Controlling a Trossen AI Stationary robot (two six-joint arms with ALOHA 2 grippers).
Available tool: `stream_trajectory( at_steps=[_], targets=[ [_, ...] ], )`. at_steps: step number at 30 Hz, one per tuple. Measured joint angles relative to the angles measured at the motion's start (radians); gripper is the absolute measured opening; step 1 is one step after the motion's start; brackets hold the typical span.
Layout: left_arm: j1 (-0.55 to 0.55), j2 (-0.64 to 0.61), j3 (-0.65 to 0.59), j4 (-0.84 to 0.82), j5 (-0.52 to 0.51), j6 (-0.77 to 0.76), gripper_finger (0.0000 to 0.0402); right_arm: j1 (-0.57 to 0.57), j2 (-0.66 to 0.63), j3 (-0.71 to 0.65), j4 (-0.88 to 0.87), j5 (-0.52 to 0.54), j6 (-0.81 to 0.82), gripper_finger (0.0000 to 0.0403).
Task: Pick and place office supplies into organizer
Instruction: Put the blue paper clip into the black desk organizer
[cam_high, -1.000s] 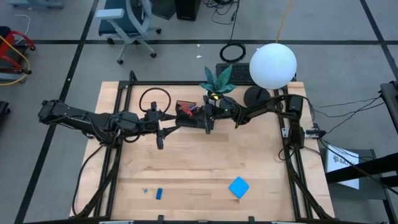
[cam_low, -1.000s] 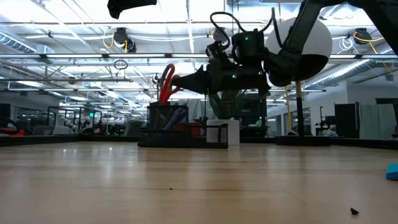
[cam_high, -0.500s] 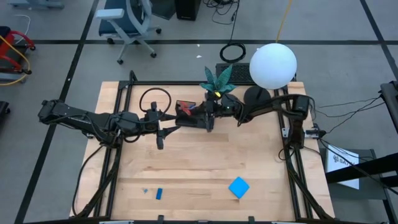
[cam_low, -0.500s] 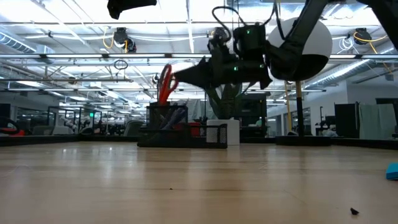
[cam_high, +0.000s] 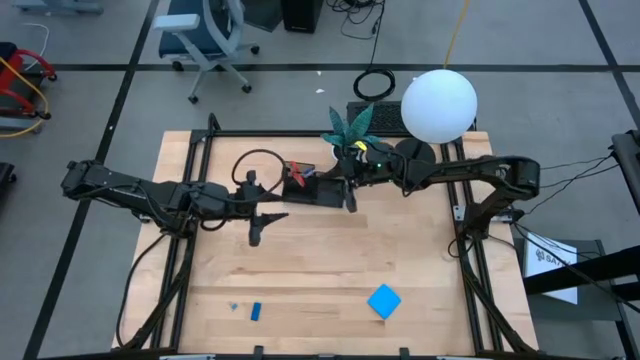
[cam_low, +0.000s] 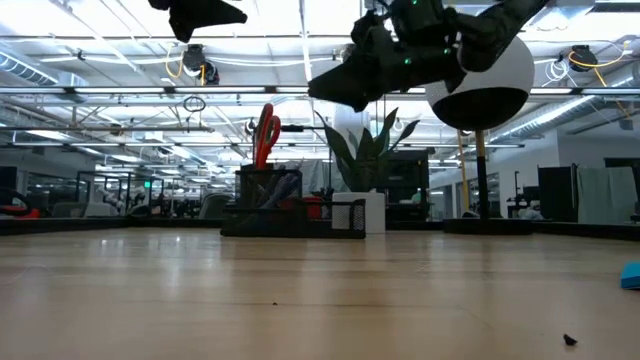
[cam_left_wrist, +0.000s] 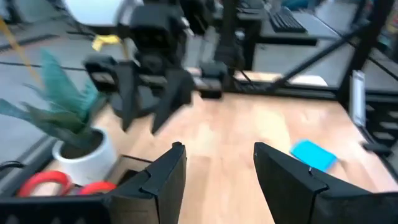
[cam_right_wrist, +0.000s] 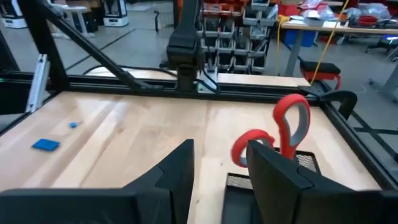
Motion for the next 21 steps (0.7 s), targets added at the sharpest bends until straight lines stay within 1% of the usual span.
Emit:
stream_trajectory(
  at_steps=[2, 5, 14, 21],
  targets=[
    [0.000, 0.000, 0.000, -0.018, 0.044, -0.002, 0.0195, 0.008, -0.022, 0.000, -0.044, 0.000, 0.005, 0.0137],
    [-0.001, 0.000, 0.000, -0.042, 0.094, -0.012, 0.0195, 0.022, -0.031, 0.000, -0.062, 0.001, 0.012, 0.0135],
    [-0.008, 0.000, 0.000, -0.056, 0.221, -0.062, 0.0195, 0.044, -0.032, 0.000, -0.069, 0.000, 0.012, 0.0133],
    [-0.050, 0.000, 0.000, -0.140, 0.223, -0.060, 0.0195, 0.044, -0.032, 0.000, -0.073, -0.001, 0.013, 0.0134]
  ],
)
